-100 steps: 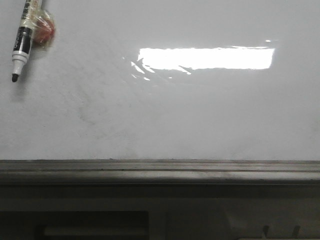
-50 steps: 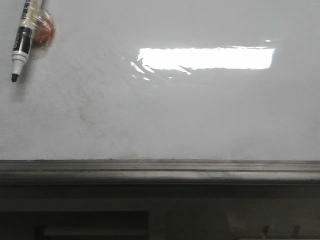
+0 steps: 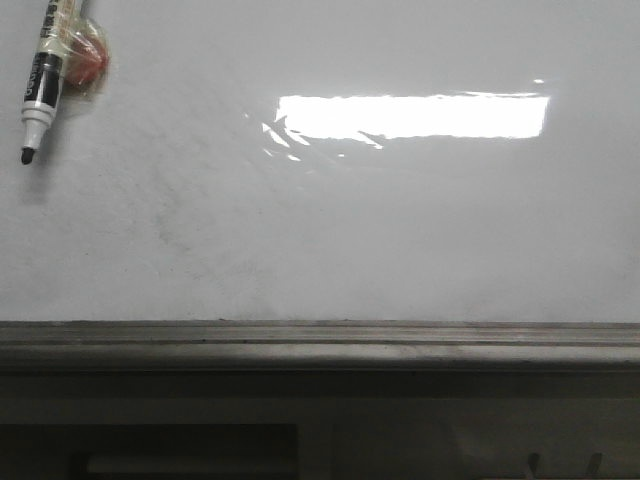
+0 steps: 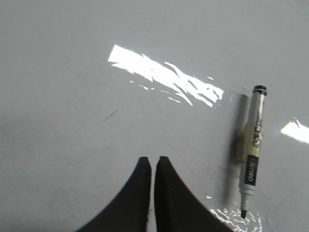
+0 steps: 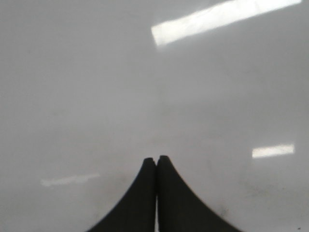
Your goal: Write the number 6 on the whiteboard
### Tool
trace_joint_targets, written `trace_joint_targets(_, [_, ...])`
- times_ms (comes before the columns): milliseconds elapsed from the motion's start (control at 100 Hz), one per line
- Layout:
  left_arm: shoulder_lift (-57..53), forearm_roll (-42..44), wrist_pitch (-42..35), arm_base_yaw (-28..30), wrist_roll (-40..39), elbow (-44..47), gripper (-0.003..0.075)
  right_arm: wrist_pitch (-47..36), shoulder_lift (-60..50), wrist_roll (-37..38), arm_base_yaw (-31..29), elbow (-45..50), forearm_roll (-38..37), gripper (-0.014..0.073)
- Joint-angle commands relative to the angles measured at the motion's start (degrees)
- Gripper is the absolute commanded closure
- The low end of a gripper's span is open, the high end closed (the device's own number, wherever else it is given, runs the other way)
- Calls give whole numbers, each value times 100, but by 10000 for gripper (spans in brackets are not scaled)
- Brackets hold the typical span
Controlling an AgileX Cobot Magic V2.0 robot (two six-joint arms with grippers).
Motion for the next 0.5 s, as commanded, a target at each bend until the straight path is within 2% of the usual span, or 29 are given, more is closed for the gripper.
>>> trace_joint_targets(0, [666,246,253,-55,253,-746,741,69,576,9,-33,-535,-133,657])
trace_joint_targets(200, [1819,-23,1071,-55,1181,-1556,739,634,1634,9,-33,-1257,-133,658])
trace_joint_targets(300, [2167,-605,1302,-55,2004,-1710,737,675,1877,9,-33,-1410,-133,622])
trace_joint_targets(350, [2305,-1222,1372,-69,2596,-1734,720,687,1965,9,9,-1477,-133,557])
trace_joint_targets(410, [2477,-1878,1416,-114,3186,-1734,670,695,2062,9,63,-1537,-133,430])
trace_joint_targets(490, [2698,-2564,1424,-155,3805,-1737,550,695,2180,9,139,-1582,-121,225])
